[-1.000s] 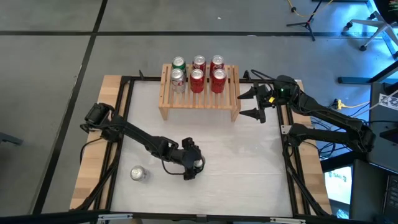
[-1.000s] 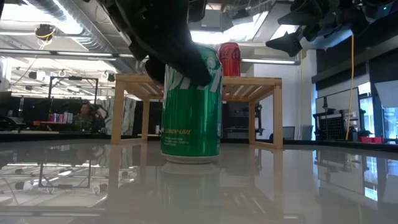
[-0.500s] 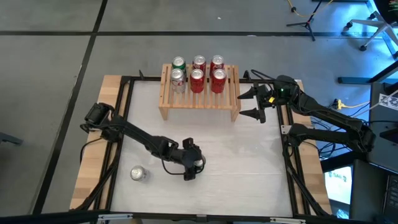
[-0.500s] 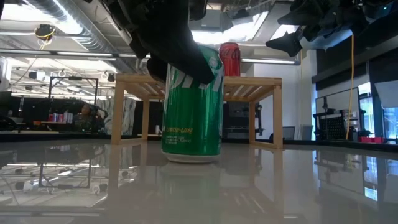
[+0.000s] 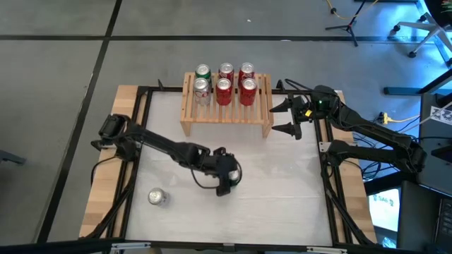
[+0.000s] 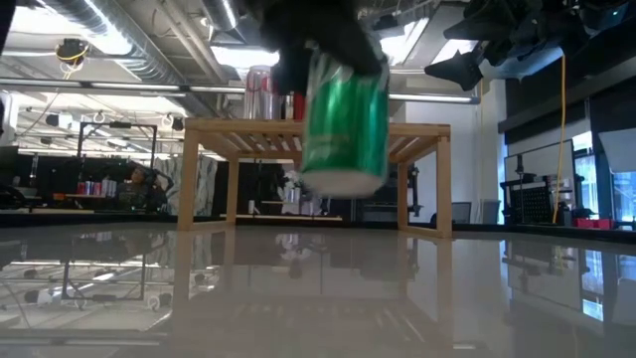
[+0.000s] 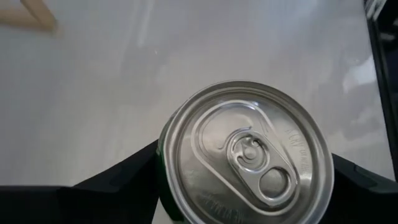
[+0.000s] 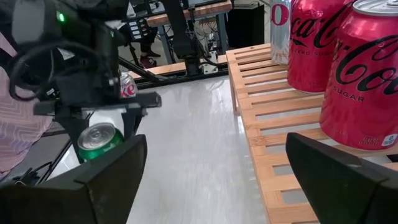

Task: Place canned beverage on shelf
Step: Put the green soda can on the shelf aligned with the red/black soda can

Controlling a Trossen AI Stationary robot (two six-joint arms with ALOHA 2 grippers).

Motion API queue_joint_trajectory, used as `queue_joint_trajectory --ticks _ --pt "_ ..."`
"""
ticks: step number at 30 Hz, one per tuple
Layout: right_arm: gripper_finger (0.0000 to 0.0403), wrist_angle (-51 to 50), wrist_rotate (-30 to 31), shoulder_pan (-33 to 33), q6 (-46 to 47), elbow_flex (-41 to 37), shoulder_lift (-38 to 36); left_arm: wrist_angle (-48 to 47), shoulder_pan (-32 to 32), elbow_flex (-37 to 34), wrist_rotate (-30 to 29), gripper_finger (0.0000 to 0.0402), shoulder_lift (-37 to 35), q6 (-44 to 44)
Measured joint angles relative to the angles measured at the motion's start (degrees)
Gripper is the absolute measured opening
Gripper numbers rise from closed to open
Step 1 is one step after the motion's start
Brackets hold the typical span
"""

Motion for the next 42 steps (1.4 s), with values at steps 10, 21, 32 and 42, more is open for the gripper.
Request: queue_joint_trajectory --ticks 10,21,32,42 --pt "0.0379 -0.02 -0.02 0.02 0.0 0.0 0.0 -5.62 7.59 13.1 -0.16 0.029 -0.02 9.25" --pt "0.0379 -2.47 0.0 0.01 -0.01 0.0 -0.02 -17.64 18.4 26.2 0.08 0.029 -0.05 14.75" --pt "0.0379 -2.62 0.0 0.01 0.0 0.0 -0.02 -25.54 26.92 30.22 4.63 0.029 -0.09 14.94" --pt "0.0379 -2.62 0.02 0.0 -0.01 0.0 -0.02 -32.28 29.25 30.68 4.47 0.029 -1.09 14.83"
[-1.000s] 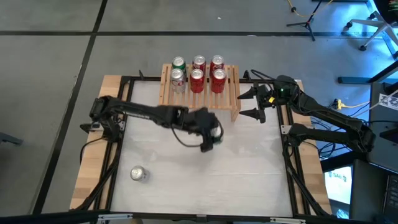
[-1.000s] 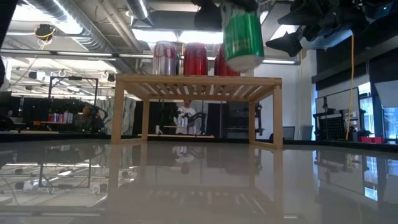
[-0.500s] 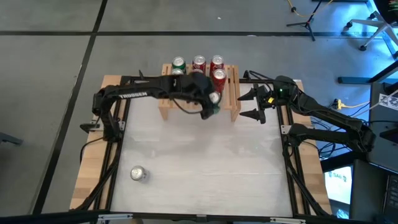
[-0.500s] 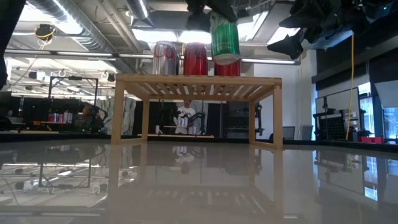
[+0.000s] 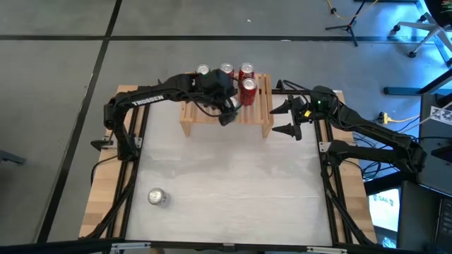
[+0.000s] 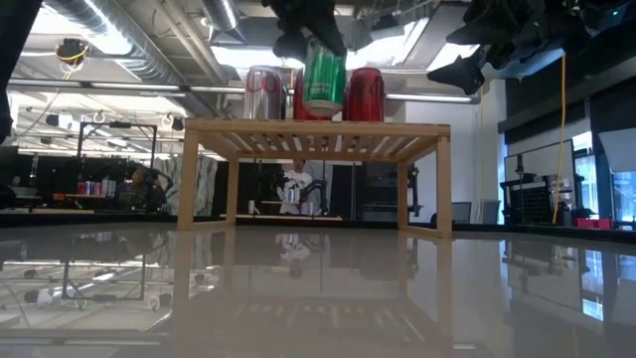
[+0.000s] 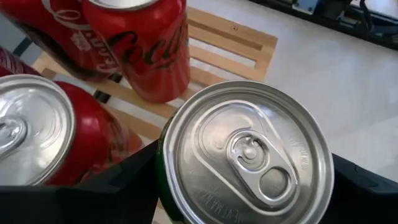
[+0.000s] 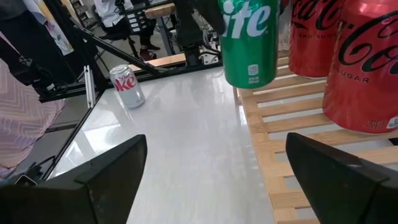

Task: Place canned beverage on shelf
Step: Put the green soda can on the shelf aligned with the red/black soda can

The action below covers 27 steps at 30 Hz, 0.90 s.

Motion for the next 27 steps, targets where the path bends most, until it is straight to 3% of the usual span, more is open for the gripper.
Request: queue_joint_trajectory --ticks 16,27 --pt "0.0379 0.0 0.0 0.0 0.01 0.0 0.0 -2.58 -0.01 0.0 -6.46 0.029 -0.2 -4.95" --pt "0.0379 0.0 -0.01 0.01 0.01 0.0 0.0 -1.59 -0.01 -1.96 -6.67 0.029 0.02 -8.15"
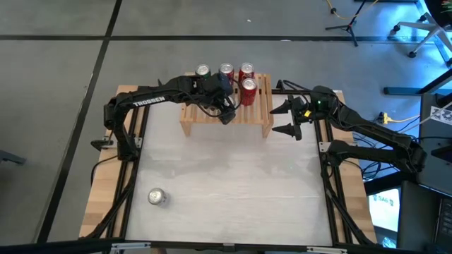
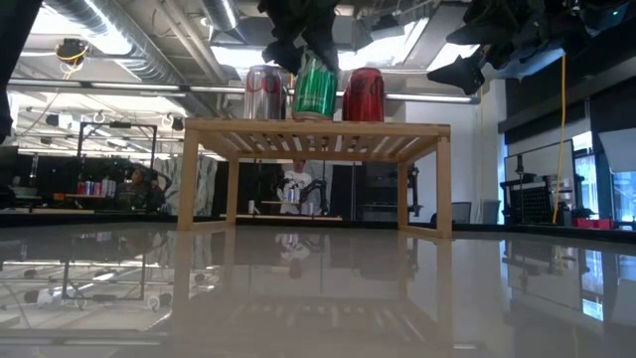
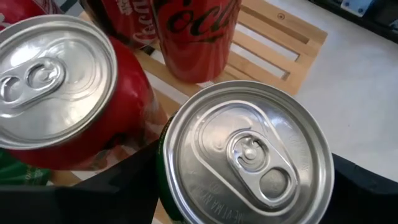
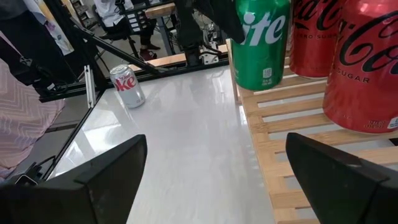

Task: Place canned beverage on shelf
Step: Put the green soda can on the shelf aligned with the red/black soda can

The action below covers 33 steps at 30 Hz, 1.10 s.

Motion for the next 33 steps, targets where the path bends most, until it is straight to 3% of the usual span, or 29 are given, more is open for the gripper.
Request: queue_joint_trajectory --ticks 10,19,33 --pt "0.0379 -0.05 0.01 -0.01 -0.02 0.0 0.0 0.23 0.22 -0.2 -1.7 0.0294 0.04 0.04" --pt "0.0379 -0.07 0.01 -0.01 -0.01 0.0 0.0 0.14 0.17 -0.27 -1.67 0.0334 0.09 0.09" --pt "0.0379 -0.1 0.0 -0.01 0.0 0.0 0.0 0.15 0.17 -0.29 -1.75 0.0337 0.11 0.11"
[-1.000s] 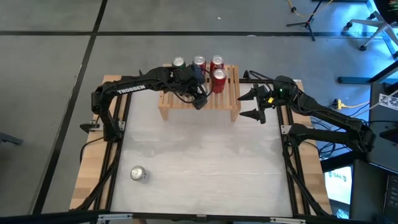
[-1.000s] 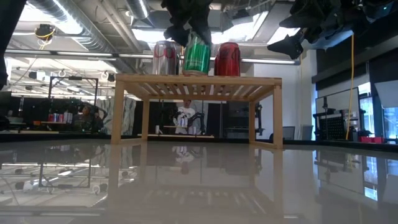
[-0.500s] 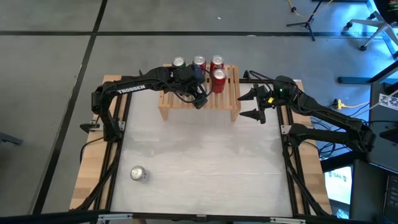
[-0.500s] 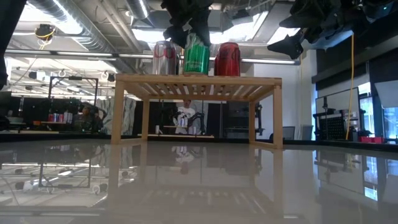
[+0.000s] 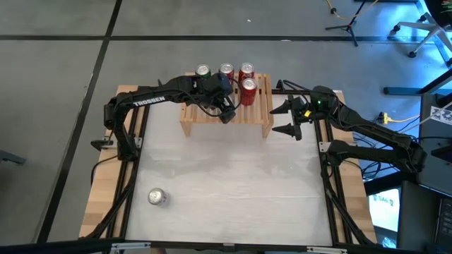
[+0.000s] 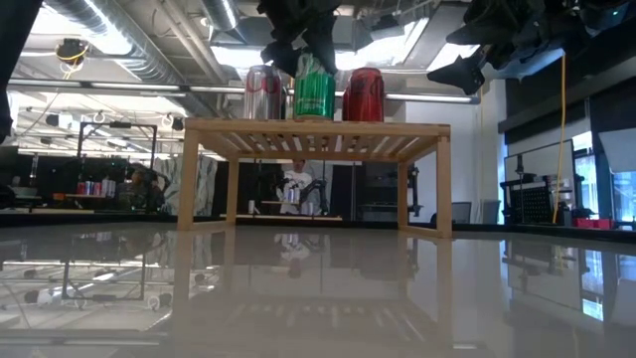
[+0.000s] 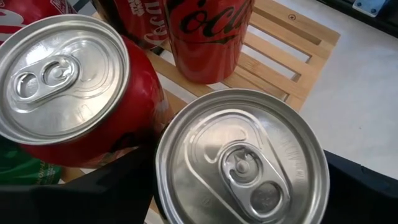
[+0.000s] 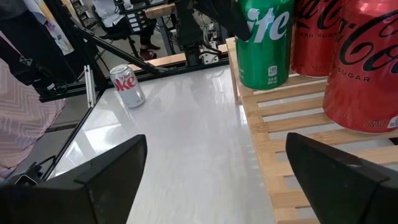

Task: Place canned beverage on shelf
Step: Put the green soda can on the shelf aligned with the red/black soda can, then put the silver/red soda can on the shelf aligned with the silver/red soda can

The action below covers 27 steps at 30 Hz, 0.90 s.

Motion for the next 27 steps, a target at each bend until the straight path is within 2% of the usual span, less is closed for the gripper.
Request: queue_joint_trajectory --ticks 17,27 --pt "0.0379 0.0 0.01 -0.02 -0.02 0.0 0.0 2.03 -0.06 0.0 1.94 0.0334 -1.42 1.68" --pt "0.0379 0.01 -0.01 -0.02 -0.02 0.0 0.0 2.19 -0.07 0.0 0.4 0.0334 -2.54 1.57"
